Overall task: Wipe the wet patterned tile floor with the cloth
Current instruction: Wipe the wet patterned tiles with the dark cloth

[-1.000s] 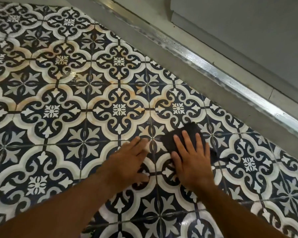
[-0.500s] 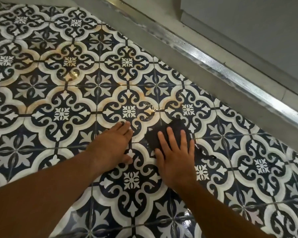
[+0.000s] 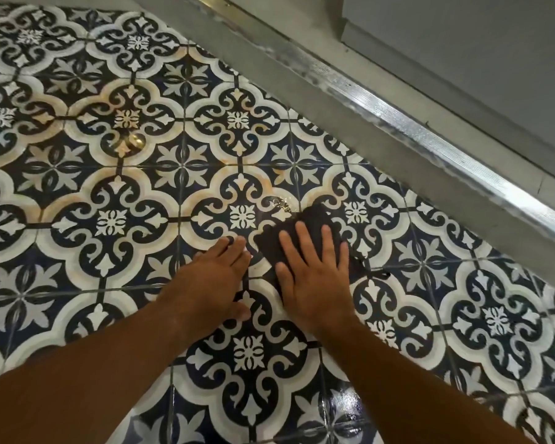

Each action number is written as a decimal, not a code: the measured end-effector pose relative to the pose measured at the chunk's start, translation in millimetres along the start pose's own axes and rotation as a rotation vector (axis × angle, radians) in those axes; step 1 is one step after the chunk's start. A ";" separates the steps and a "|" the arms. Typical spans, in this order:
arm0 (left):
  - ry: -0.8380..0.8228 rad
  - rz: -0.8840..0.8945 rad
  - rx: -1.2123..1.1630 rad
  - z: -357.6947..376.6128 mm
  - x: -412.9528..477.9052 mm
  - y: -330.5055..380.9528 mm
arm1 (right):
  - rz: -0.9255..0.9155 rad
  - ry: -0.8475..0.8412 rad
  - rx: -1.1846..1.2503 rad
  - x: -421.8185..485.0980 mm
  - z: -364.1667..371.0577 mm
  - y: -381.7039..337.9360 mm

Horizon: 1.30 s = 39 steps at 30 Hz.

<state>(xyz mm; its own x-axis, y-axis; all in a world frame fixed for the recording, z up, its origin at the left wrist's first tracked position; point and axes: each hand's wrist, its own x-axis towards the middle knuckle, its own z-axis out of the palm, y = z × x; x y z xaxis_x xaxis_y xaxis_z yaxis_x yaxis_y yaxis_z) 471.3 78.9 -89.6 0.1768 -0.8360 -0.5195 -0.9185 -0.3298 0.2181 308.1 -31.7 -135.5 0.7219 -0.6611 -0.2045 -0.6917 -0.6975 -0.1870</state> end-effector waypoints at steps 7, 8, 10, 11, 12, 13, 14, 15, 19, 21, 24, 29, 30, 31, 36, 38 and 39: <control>-0.029 0.020 0.036 -4.1 -1.4 4.0 | 0.186 -0.029 -0.056 18.4 -26.3 83.6; -0.017 0.020 0.034 -4.3 -2.2 4.2 | 0.235 -0.013 -0.031 34.9 -29.6 80.5; 0.007 0.024 0.022 -4.7 -3.9 3.7 | 0.295 0.018 0.006 65.6 -30.1 59.3; 0.014 0.025 0.009 -4.4 -4.0 3.6 | 0.284 0.022 0.006 76.1 -28.0 44.8; 0.015 0.025 -0.001 -4.6 -4.5 3.4 | 0.245 0.024 0.003 81.5 -24.6 28.9; 0.013 0.026 -0.007 -5.3 -5.0 3.8 | 0.187 0.031 -0.001 81.6 -20.4 14.0; 0.011 0.027 -0.005 -6.2 -5.0 4.7 | 0.121 0.041 -0.007 76.3 -16.2 2.1; 0.008 0.025 0.005 -7.1 -5.3 5.9 | 0.055 0.043 -0.011 66.7 -12.2 -5.8; -0.014 0.020 0.015 -9.8 -4.7 8.0 | -0.153 -0.027 -0.017 25.7 -8.0 10.1; -0.026 0.019 0.012 -9.1 -3.5 7.6 | -0.164 -0.053 -0.059 28.1 -14.9 40.9; -0.023 0.017 0.000 -7.1 -2.3 5.7 | -0.012 -0.036 -0.095 55.4 -25.7 67.1; -0.026 0.009 -0.008 -5.5 -1.4 5.4 | 0.195 0.019 0.017 77.6 -20.5 28.6; -0.029 0.007 -0.005 -5.9 -1.6 5.2 | 0.160 0.021 0.014 70.9 -17.1 17.8; -0.037 0.004 -0.004 -6.1 -1.6 5.5 | 0.105 0.030 0.008 60.2 -12.9 8.0; -0.063 0.013 0.000 -10.7 -0.3 6.2 | -0.173 -0.017 -0.041 -5.6 -0.8 8.3; -0.072 0.019 -0.013 -10.9 -0.8 5.8 | -0.241 -0.060 -0.099 -5.2 -7.2 38.7; -0.066 0.019 -0.023 -9.8 -1.4 4.6 | -0.236 -0.069 -0.117 2.8 -12.0 51.7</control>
<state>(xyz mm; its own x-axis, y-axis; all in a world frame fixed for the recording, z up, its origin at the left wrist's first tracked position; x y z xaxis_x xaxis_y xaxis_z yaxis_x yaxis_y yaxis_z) 470.3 74.3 -79.8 0.1348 -0.8119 -0.5680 -0.9130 -0.3245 0.2472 274.6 -72.9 -134.2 0.8571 -0.4587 -0.2345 -0.4946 -0.8600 -0.1258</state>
